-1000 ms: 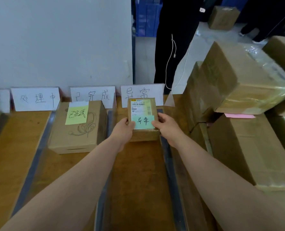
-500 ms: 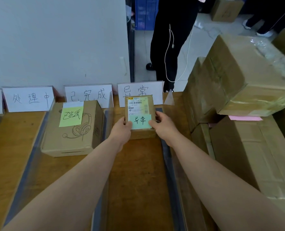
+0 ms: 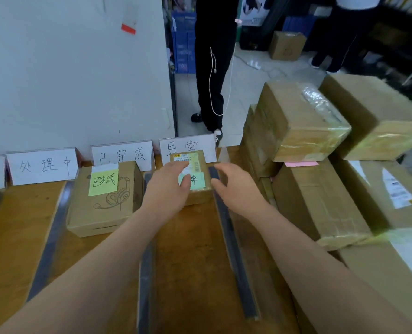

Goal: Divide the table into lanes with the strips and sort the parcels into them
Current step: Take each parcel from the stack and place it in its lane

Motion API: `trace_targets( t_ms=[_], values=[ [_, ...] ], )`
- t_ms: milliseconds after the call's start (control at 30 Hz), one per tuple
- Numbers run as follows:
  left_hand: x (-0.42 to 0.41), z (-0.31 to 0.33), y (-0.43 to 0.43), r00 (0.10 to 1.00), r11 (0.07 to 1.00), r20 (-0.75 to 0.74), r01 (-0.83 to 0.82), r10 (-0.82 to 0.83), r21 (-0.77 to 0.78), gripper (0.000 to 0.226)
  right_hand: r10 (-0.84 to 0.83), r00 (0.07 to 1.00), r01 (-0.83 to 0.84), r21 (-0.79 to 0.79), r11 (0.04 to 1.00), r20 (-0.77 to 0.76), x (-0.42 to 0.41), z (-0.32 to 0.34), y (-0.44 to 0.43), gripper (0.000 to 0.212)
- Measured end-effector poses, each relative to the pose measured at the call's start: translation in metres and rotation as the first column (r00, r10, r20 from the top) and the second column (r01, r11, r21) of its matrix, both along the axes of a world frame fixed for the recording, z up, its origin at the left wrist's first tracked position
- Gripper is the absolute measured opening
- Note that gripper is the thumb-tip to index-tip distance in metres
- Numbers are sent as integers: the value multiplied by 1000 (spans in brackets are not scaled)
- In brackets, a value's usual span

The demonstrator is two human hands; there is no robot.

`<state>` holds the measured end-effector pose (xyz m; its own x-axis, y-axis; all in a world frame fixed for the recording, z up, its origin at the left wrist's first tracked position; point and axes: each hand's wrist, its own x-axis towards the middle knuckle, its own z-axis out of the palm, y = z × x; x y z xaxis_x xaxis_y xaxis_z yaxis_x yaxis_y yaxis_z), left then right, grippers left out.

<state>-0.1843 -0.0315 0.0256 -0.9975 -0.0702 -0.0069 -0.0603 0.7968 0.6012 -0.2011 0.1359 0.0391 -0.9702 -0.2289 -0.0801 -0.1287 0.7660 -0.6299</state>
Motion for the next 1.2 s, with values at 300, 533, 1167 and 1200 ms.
trace_targets(
  t_ms=[300, 533, 1167, 1200],
  values=[
    [62, 75, 49, 967, 967, -149, 176, -205, -186, 38, -147, 959, 169, 73, 983, -242, 81, 69, 66, 41],
    [43, 108, 103, 957, 967, -166, 221, -240, -123, 50, -387, 894, 384, -59, 921, -227, 78, 103, 143, 41],
    [-48, 117, 207, 996, 947, 76, -65, 43, 314, 64, -274, 959, 273, -516, 812, 77, -18, 91, 203, 30],
    [-46, 118, 207, 992, 907, 99, -109, 75, 406, 67, -264, 962, 256, -572, 780, 71, -18, 93, 202, 33]
  ],
)
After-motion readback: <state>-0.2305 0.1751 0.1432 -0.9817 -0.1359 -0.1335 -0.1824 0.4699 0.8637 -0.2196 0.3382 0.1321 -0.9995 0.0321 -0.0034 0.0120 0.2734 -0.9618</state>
